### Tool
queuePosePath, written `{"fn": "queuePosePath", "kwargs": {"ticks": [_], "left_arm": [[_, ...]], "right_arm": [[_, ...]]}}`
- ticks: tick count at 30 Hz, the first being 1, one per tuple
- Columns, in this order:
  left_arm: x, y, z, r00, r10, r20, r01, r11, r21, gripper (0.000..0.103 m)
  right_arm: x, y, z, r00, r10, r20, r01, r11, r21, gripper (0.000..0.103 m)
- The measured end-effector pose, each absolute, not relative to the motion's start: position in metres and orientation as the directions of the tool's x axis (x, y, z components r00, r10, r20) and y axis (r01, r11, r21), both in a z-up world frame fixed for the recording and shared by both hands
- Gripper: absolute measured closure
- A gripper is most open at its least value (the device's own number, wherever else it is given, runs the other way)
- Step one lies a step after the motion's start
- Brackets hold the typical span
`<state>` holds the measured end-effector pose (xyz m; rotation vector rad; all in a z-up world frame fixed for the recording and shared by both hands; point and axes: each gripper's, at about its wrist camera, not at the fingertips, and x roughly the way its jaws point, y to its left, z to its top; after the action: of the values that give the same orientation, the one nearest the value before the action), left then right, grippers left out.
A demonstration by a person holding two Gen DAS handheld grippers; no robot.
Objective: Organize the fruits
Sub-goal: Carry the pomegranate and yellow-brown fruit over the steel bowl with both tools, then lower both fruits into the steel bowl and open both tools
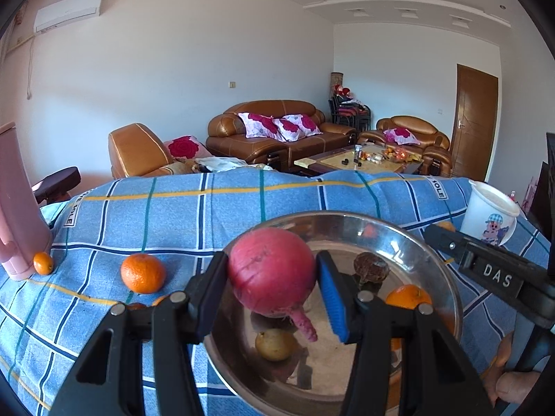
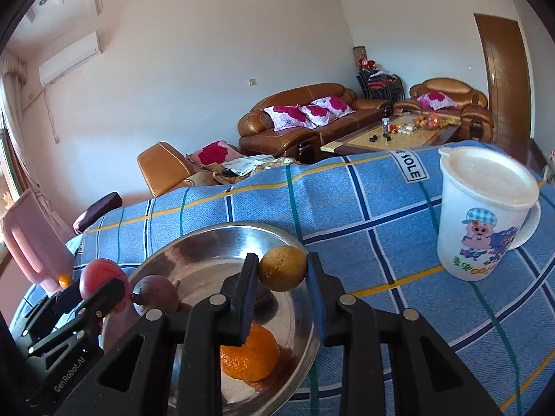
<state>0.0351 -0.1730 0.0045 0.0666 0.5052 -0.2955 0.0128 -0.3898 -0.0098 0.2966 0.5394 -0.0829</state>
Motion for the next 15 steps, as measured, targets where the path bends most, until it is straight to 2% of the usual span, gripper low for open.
{"fn": "queuePosePath", "kwargs": {"ticks": [9, 15], "left_arm": [[0.044, -0.203, 0.001, 0.796, -0.32, -0.514, 0.383, 0.924, 0.019, 0.049], [0.044, -0.216, 0.0, 0.803, -0.285, -0.523, 0.375, 0.924, 0.071, 0.049]], "right_arm": [[0.029, -0.379, -0.018, 0.822, -0.017, -0.569, 0.149, 0.971, 0.186, 0.074], [0.041, -0.382, -0.028, 0.775, 0.013, -0.632, 0.141, 0.971, 0.194, 0.073]]}}
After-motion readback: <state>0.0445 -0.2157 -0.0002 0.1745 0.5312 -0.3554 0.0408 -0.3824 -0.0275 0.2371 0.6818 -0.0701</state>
